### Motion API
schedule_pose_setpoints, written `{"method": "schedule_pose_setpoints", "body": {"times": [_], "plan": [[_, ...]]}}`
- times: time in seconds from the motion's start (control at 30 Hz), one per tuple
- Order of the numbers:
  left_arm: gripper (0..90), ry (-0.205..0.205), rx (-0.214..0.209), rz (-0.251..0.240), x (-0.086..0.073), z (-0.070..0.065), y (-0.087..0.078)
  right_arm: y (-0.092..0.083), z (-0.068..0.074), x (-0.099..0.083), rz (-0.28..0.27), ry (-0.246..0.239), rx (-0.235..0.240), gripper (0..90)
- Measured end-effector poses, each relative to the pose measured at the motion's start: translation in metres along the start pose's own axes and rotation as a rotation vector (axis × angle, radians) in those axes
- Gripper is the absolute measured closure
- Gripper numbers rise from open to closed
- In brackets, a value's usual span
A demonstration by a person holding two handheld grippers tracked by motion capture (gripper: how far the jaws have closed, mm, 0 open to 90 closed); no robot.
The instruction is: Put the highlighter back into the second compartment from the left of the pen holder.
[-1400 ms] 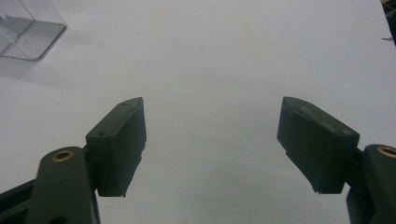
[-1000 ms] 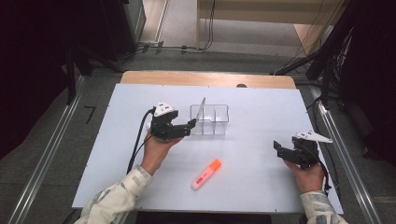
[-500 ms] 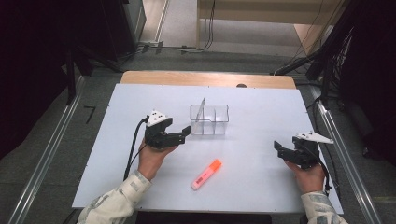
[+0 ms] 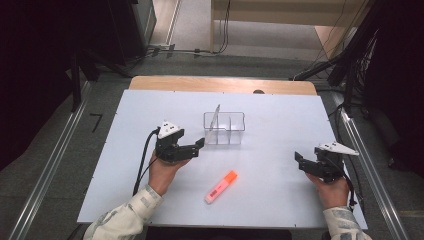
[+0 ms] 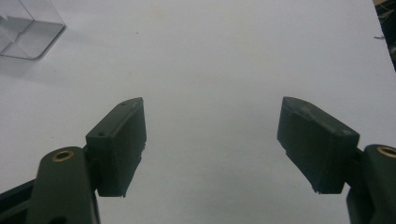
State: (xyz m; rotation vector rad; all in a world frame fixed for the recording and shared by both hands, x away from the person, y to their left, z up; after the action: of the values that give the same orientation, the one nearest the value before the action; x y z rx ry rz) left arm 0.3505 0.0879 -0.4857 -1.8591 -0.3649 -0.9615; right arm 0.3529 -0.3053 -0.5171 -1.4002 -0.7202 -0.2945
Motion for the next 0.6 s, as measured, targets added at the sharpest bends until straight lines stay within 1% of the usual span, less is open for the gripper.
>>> {"method": "schedule_pose_setpoints", "body": {"times": [0.13, 0.23, 0.33, 0.43, 0.5, 0.6], "plan": [[17.2, -0.002, 0.003, 0.007, -0.003, 0.000, 0.000, 0.001, 0.000, 0.001, 0.000, -0.002, -0.002, 22.3], [17.2, -0.005, 0.001, 0.012, -0.006, -0.002, 0.001, 0.002, 0.001, 0.002, 0.002, -0.006, 0.001, 22.4], [17.2, 0.005, 0.001, 0.018, -0.009, -0.006, 0.002, 0.003, 0.002, 0.003, 0.002, -0.006, 0.001, 22.3], [17.2, 0.033, 0.027, 0.010, -0.012, -0.010, 0.001, 0.003, 0.003, 0.003, 0.002, -0.006, 0.004, 22.3], [17.2, 0.037, 0.018, 0.008, -0.013, -0.014, 0.000, 0.003, 0.003, 0.003, 0.002, -0.008, 0.004, 22.3], [17.2, 0.053, 0.011, 0.015, -0.018, -0.018, 0.001, 0.003, 0.003, 0.003, 0.001, -0.008, 0.007, 22.3]]}}
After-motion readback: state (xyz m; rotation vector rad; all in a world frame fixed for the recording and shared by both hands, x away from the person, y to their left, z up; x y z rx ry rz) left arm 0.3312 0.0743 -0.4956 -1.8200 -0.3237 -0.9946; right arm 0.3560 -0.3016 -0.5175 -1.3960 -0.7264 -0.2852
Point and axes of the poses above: each handheld gripper's, and its own axes: y roughly forward along the jaws, x roughly out of its top, z roughly to its left, the point moved 7 cm from there along y, roughly forward along the jaws, and after that the axes turned 13 degrees about z, right-handed, at the moved point
